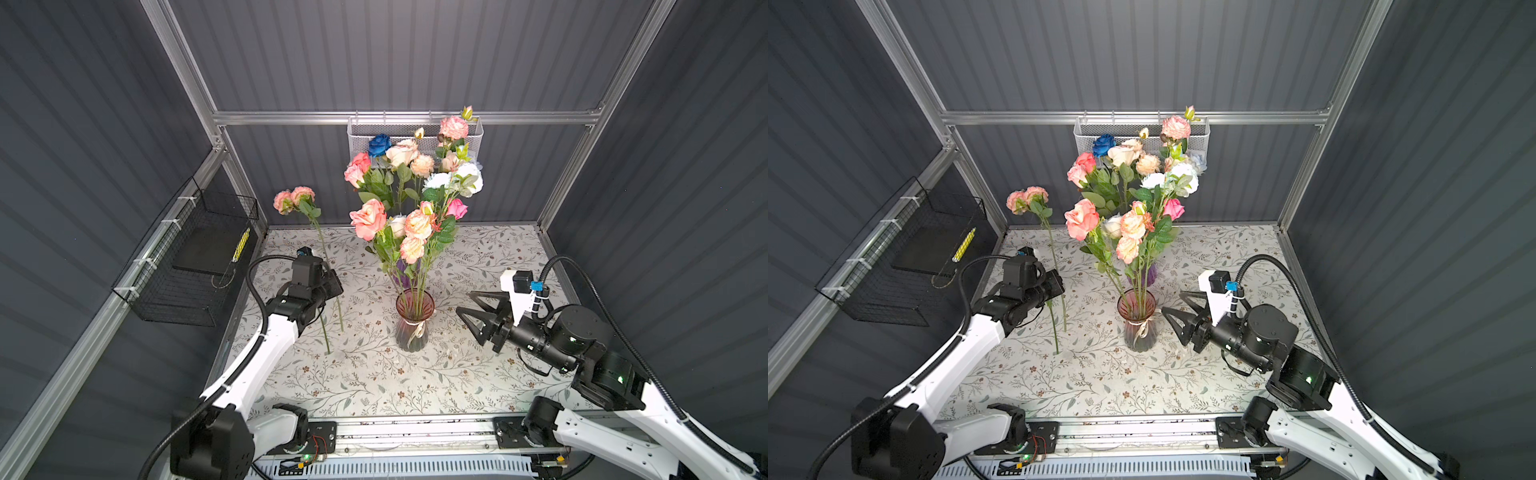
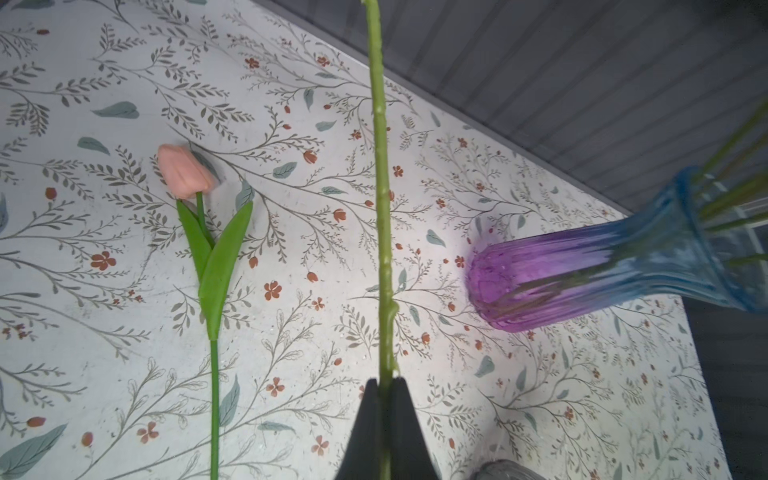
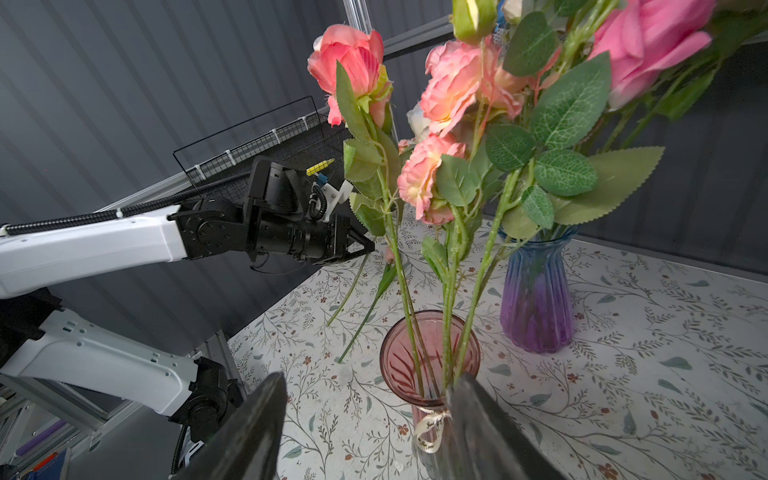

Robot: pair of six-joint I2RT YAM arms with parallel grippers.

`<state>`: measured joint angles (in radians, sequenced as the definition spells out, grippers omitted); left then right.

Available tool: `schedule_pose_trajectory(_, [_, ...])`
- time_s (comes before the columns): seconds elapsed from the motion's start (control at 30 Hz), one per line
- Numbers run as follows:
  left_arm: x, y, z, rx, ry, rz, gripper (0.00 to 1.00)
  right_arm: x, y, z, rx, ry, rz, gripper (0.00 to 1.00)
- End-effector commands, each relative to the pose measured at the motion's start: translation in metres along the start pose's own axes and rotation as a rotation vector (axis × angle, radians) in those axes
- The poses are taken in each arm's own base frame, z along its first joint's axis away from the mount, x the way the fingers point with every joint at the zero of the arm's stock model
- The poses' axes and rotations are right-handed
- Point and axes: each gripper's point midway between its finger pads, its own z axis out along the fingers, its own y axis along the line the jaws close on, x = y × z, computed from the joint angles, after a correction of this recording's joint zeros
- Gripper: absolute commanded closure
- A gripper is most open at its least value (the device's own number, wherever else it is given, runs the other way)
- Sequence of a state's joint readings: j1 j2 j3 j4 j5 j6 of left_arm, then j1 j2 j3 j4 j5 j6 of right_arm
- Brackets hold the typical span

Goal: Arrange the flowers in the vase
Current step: 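Lift the pink rose with the left gripper while the right gripper reaches toward it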

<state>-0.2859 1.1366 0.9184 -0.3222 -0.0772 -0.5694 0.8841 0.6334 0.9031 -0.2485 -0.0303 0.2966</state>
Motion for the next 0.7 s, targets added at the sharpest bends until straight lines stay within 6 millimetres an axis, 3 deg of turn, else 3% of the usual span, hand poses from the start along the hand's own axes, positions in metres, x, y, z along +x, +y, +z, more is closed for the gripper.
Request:
schedule_pose_trajectory(0.0, [-0.010, -0.005, -0.034, 0.022, -0.045, 0.011, 1.00, -0.011, 0.002, -0.001, -0.006, -0.037, 0.015, 0.35])
schedule_pose_trajectory(0.37, [-0.063, -0.071, -0.158, 0.339, -0.249, 0.125, 1.00, -0.030, 0.019, 0.004, -0.082, -0.066, 0.032, 0.34])
schedule_pose_trajectory(0.5, [-0.072, -0.097, -0.203, 0.479, -0.310, 0.213, 1.00, -0.045, 0.042, 0.012, -0.185, -0.055, 0.009, 0.33])
schedule_pose_trajectory(0.67, [-0.069, -0.127, -0.251, 0.691, -0.386, 0.328, 1.00, -0.078, 0.075, 0.023, -0.322, -0.056, -0.025, 0.30])
